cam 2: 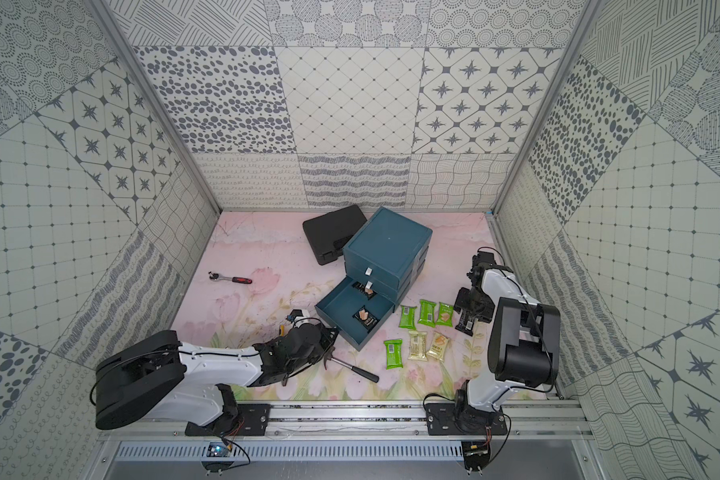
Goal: Take the cookies out of the drawer
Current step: Pick up the cookie from the drawer.
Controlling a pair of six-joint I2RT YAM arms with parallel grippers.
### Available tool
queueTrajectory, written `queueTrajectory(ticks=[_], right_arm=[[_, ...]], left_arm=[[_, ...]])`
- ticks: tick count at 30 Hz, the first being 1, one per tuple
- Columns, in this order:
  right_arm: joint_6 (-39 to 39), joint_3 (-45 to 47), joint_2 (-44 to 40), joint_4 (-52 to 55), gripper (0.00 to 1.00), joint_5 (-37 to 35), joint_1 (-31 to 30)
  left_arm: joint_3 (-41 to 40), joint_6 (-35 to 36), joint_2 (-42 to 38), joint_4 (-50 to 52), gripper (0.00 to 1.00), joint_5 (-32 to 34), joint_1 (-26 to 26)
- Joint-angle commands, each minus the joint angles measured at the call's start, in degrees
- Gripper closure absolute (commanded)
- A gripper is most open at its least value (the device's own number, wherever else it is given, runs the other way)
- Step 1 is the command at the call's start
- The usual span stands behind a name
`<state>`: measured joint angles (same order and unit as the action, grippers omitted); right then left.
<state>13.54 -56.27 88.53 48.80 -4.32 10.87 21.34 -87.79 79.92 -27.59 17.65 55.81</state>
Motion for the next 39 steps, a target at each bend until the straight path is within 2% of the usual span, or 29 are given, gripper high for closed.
queueTrajectory(ticks=[1, 4, 7, 10, 13, 16, 19, 23, 29, 39], right_arm=[[0.08, -2.72, -10.91, 2.35, 0.34, -0.38, -1.4], [0.18, -5.07, -20.86, 4.44, 0.35, -2.45, -6.12], [0.59, -7.26, -28.85, 4.56, 0.35, -5.73, -15.73], [1.65, -9.18, -32.92, 3.85, 0.36, -9.02, -28.83], [1.75, -10.79, -32.86, 2.18, 0.36, -12.55, -43.1], [-1.38, -12.87, -28.43, 1.16, 0.36, -16.93, -57.75], [-4.09, -14.75, -20.81, 1.47, 0.36, -18.19, -66.85], [-3.54, -16.51, -10.25, 1.52, 0.36, -13.21, -68.35], [-3.93, -18.43, 2.21, 0.8, 0.34, -9.57, -68.12], [-4.86, -17.29, 13.13, -1.77, 0.29, -3.91, -63.68]], left_arm=[[-0.72, 1.39, -0.88, 0.21, 1.0, 0.4, 0.12], [-1.02, 1.3, -1.32, 0.69, 1.0, 0.46, 0.1], [-1.11, 1.37, -1.76, 1.21, 1.0, 0.63, 0.16], [-1.14, 1.34, -1.83, 1.42, 1.0, 0.81, 0.11], [-1.48, 1.3, -1.96, 1.72, 1.0, 0.72, 0.17], [-1.8, 1.1, -2.57, 2.23, 1.0, 0.98, 0.15], [-2.25, 1.02, -3.33, 2.95, 1.0, 1.38, 0.15], [-2.86, 0.75, -3.9, 3.08, 1.0, 1.68, 0.13], [-3.66, 0.33, -4.8, 3.69, 1.0, 1.95, 0.16], [-3.85, 0.11, -4.6, 3.47, 1.0, 2.04, 0.17]])
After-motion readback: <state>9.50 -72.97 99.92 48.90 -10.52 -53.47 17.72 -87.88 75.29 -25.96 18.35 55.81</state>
